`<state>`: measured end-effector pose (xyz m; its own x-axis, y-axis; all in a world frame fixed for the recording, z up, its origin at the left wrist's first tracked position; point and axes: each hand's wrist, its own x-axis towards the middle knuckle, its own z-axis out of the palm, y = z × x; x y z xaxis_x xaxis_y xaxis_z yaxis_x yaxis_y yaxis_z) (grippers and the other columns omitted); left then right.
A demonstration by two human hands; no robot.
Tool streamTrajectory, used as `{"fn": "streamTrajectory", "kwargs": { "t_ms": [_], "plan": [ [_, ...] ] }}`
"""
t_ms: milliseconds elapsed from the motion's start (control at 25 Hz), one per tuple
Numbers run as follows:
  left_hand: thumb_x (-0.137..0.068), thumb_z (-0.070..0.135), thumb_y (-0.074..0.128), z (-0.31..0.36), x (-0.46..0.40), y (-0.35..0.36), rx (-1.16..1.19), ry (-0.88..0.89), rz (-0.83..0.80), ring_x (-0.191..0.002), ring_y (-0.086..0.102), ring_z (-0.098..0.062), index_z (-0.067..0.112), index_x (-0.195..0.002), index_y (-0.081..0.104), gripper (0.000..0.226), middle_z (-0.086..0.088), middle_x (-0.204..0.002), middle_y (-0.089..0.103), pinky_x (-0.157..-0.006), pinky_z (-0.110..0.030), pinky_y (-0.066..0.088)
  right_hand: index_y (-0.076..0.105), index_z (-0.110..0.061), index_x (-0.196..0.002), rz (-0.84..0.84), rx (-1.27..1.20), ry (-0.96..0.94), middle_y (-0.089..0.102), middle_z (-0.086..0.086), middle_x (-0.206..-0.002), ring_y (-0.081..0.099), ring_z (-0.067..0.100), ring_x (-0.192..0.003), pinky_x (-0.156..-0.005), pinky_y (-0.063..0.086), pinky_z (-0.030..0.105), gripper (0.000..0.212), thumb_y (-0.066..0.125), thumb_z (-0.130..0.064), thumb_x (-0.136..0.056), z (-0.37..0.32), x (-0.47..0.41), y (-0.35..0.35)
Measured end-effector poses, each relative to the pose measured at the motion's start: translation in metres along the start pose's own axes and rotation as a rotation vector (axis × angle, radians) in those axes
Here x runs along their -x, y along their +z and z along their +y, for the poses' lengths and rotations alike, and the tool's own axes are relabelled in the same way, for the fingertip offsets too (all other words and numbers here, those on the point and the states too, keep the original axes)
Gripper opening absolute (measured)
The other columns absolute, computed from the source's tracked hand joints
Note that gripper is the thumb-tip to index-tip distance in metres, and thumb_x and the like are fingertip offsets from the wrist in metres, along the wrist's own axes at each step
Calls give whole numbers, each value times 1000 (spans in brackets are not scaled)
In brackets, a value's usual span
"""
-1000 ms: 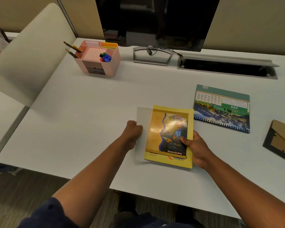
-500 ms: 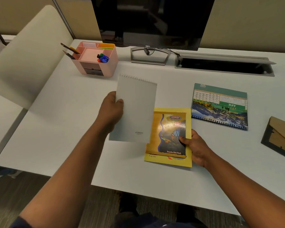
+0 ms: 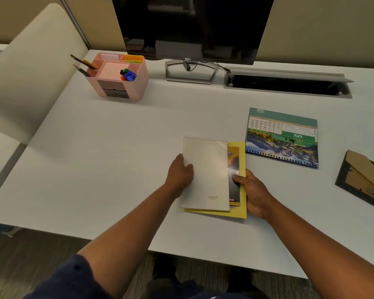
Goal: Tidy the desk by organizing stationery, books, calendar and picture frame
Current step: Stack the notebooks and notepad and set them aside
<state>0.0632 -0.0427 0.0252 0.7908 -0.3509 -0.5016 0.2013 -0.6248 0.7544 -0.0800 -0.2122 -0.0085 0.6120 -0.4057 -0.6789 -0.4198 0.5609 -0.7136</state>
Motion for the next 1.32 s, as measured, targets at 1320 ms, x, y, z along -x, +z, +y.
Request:
{"fn": "streamTrajectory", "kwargs": {
  "t_ms": [1320],
  "plan": [
    [-79, 51, 62, -6, 10, 29, -12, -71, 90, -137, 43, -28, 23, -147, 38, 77, 1, -148, 45, -111, -52, 40, 63, -14, -117, 10, -67, 9, 72, 15, -115, 69, 34, -105, -91, 56, 49, 20, 58, -9, -98, -3, 4, 8]
  ]
}}
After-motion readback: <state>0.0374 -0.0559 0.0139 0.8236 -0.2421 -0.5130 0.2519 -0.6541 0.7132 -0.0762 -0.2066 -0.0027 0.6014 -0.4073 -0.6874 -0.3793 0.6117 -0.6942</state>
